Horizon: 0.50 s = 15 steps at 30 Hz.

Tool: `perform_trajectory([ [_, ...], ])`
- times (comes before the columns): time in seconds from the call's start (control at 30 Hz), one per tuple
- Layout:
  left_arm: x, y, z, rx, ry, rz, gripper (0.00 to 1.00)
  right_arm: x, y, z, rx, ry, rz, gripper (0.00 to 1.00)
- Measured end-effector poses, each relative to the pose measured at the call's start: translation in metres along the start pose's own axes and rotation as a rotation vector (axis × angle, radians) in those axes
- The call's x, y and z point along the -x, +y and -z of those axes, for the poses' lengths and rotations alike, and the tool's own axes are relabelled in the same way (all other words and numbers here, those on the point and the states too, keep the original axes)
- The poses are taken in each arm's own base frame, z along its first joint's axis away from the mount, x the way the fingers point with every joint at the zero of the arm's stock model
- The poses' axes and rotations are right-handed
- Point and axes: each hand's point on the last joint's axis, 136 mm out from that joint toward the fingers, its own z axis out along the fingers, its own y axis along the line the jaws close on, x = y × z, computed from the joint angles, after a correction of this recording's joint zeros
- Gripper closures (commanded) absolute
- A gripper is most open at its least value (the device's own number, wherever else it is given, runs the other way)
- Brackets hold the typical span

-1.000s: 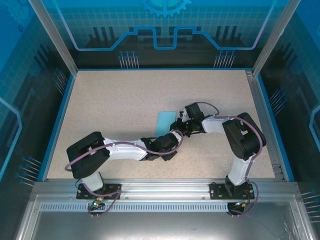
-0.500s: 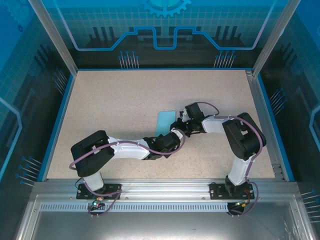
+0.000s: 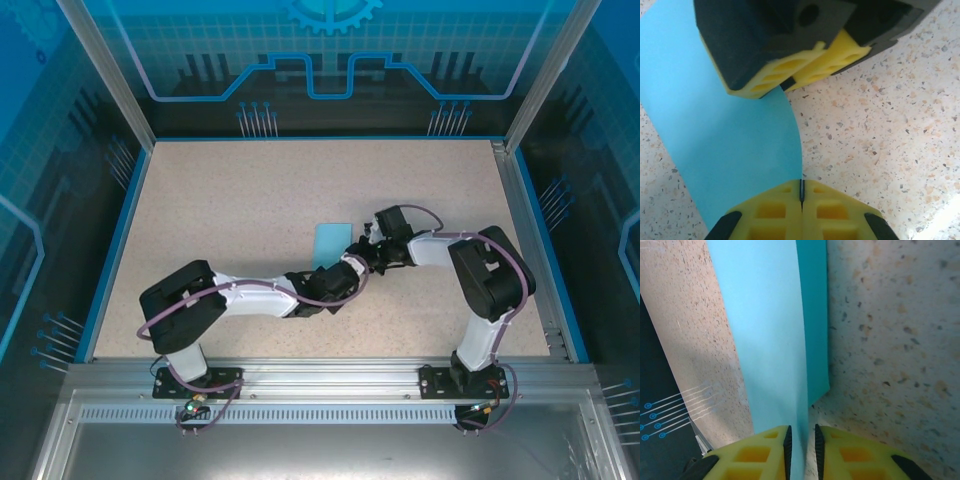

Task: Fold a paper plane with a square sheet of paper (pick it up from the middle)
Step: Third fold the triangle at the center of the table.

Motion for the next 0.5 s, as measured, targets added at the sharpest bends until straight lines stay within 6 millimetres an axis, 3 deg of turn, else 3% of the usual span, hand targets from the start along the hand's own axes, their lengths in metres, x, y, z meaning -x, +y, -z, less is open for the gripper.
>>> perform_trajectory([
  [0.23, 0.016, 0.014, 0.013, -0.182, -0.006, 0.176, 1.0, 0.012, -0.005, 0.031, -0.034, -0.071, 0.004, 0.66],
  [0.37, 0.018, 0.02, 0.014, -0.284, 0.009, 0.258, 1.0, 0.018, -0.005, 0.049, -0.059, -0.118, 0.031, 0.67],
  [0.5, 0.017, 0.018, 0.016, -0.387, 0.038, 0.315, 1.0, 0.017, -0.005, 0.053, -0.077, -0.121, 0.053, 0.72],
])
